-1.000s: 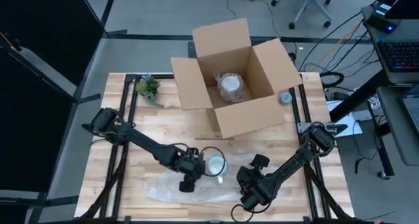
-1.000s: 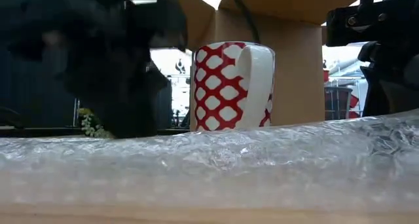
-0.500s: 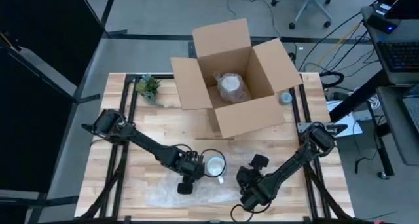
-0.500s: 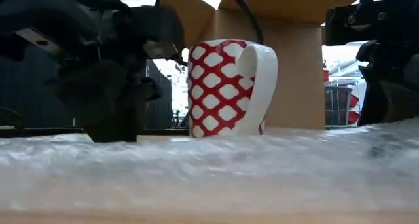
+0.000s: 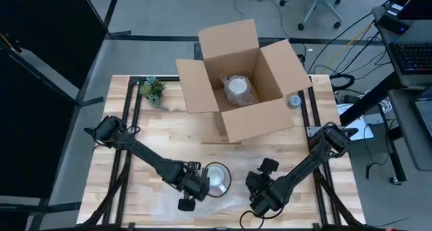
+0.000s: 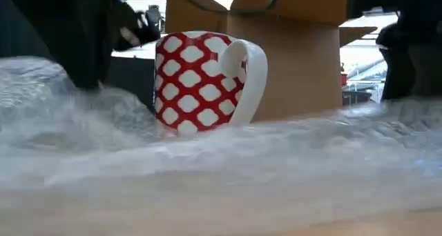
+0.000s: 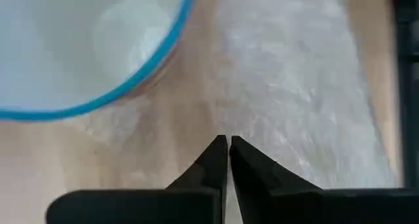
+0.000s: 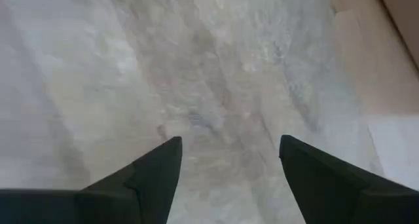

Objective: Wrap mug
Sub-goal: Wrap the red mug with the bubble wrap

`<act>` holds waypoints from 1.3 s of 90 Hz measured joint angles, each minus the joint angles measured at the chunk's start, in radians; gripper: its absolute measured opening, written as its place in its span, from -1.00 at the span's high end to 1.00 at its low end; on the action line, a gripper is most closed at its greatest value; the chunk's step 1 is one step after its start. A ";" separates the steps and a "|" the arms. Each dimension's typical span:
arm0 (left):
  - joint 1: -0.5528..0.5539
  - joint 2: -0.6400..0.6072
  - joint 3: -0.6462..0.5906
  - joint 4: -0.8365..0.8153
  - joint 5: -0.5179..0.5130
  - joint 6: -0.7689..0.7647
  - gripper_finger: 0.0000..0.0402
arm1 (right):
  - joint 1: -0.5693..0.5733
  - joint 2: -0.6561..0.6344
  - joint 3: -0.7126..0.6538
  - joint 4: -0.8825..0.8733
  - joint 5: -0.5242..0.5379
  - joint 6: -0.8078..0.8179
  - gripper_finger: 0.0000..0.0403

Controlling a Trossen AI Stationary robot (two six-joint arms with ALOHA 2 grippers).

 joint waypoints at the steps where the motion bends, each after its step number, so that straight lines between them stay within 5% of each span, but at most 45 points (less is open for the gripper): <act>1: -0.003 0.000 0.003 0.001 0.000 0.000 0.97 | 0.000 -0.005 0.000 0.001 0.005 -0.007 -0.20; 15: -0.028 0.000 0.019 -0.002 -0.025 0.000 0.97 | -0.009 -0.059 0.000 0.091 0.071 -0.189 -0.20; 37: -0.051 0.000 0.019 -0.006 -0.027 -0.072 0.97 | -0.074 -0.064 -0.091 0.415 0.033 -0.440 -0.20; 73: -0.115 0.000 0.019 0.010 0.008 -0.220 0.97 | -0.114 -0.101 -0.366 0.766 -0.051 -0.442 -0.20; 117: -0.149 0.000 0.020 0.078 0.038 -0.314 0.97 | -0.119 -0.102 -0.398 0.803 -0.045 -0.397 -0.20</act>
